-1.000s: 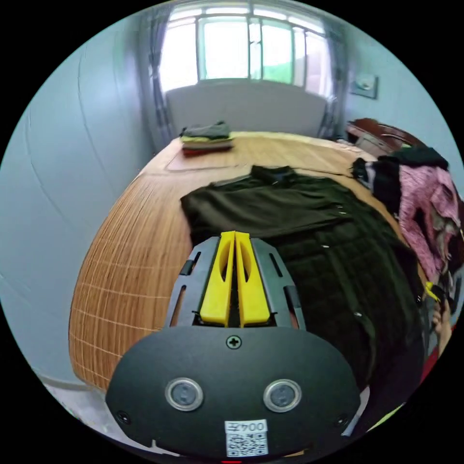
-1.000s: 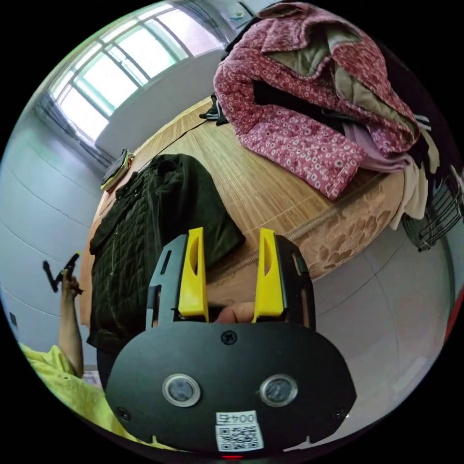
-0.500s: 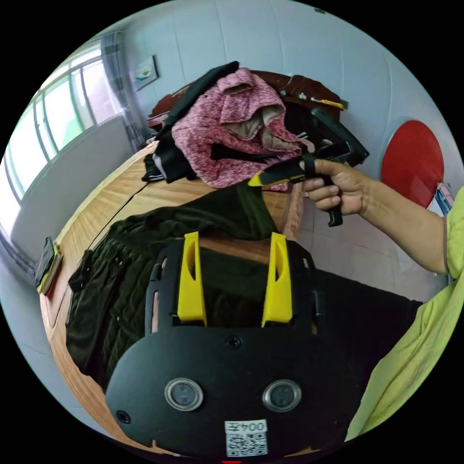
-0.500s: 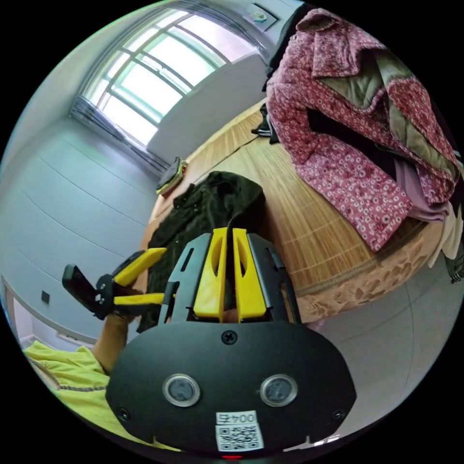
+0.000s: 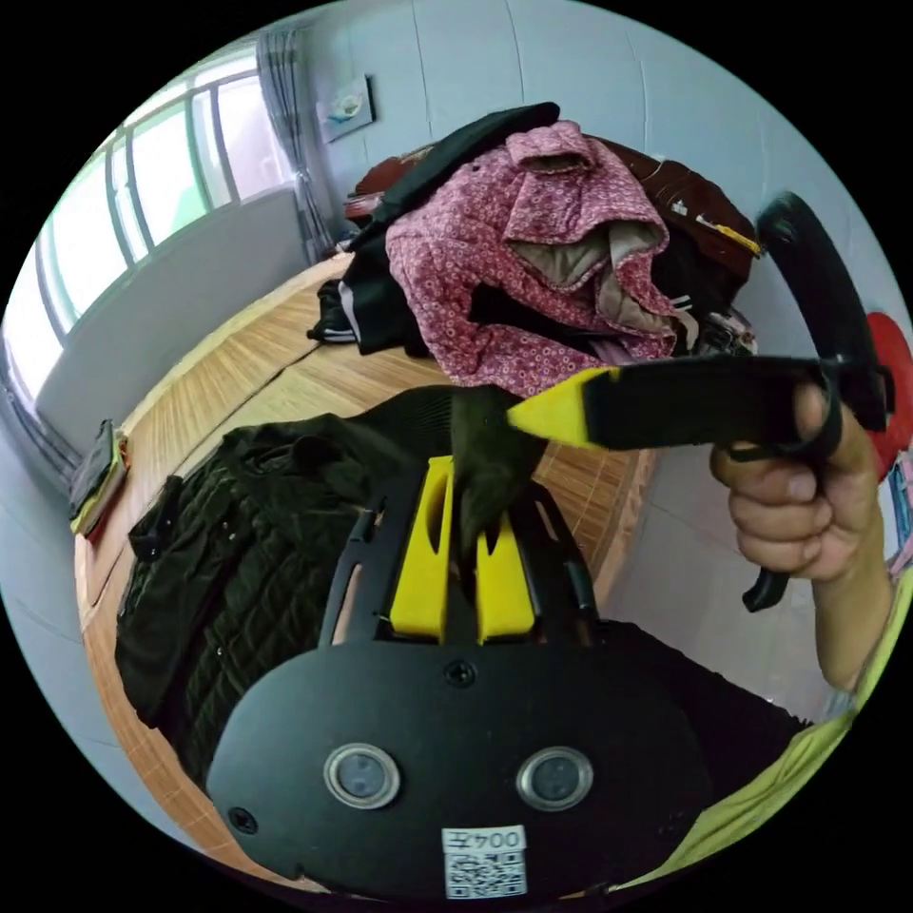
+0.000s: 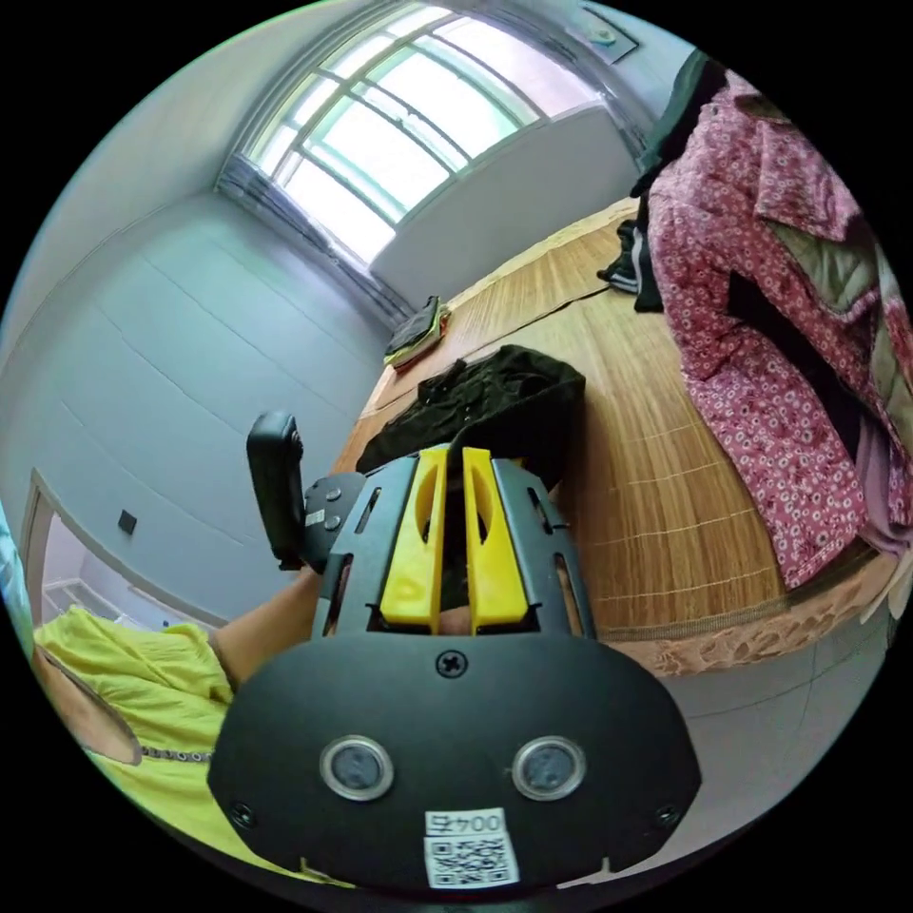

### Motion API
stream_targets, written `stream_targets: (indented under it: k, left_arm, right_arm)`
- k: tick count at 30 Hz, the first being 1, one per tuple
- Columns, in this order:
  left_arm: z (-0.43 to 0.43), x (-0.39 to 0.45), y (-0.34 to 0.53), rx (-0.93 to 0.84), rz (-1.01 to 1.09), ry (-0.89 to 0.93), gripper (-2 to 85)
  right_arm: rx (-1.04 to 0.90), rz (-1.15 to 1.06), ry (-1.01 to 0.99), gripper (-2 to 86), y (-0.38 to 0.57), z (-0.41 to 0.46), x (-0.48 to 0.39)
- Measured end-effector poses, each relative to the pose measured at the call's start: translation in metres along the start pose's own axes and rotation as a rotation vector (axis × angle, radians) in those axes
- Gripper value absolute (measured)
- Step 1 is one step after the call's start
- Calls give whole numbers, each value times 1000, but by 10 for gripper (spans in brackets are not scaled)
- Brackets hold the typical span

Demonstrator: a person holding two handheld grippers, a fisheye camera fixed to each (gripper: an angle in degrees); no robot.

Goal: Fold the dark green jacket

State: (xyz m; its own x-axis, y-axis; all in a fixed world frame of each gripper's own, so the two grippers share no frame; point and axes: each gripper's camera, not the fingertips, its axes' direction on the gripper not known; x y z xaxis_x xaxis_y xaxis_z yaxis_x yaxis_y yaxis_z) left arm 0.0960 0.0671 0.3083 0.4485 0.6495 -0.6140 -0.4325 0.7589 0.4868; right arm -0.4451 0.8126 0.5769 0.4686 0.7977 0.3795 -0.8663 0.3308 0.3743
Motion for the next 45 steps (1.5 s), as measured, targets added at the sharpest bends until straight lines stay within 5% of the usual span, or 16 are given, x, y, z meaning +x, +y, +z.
stream_targets:
  k: [5,8,16,22,30,33,38,42,45]
  left_arm:
    - [-5,-128,-65,-68,-251,447,0]
    - [-13,-196,-124,-87,-319,611,0]
    - [-134,-338,-184,26,-237,504,3]
    - [-180,-475,-46,74,-360,492,10]
    - [-73,-623,289,103,-1002,430,108]
    - [-68,-629,333,177,-1125,371,122]
    - [-94,-602,300,243,-935,214,110]
    - [-68,-537,217,255,-642,203,90]
    - [-16,-495,150,193,-522,275,88]
  right_arm:
    - [321,228,-196,-5,76,-4,53]
    - [130,234,-292,-7,97,70,46]
    - [-378,39,-447,-7,114,232,6]
    - [-413,5,-566,-8,122,235,10]
    - [-420,8,-573,-7,132,241,0]
    - [-414,8,-571,-5,136,244,-8]
    - [-284,17,-389,16,117,222,-36]
    - [-81,-150,126,51,24,206,-72]
    - [2,-156,273,61,-24,232,-57]
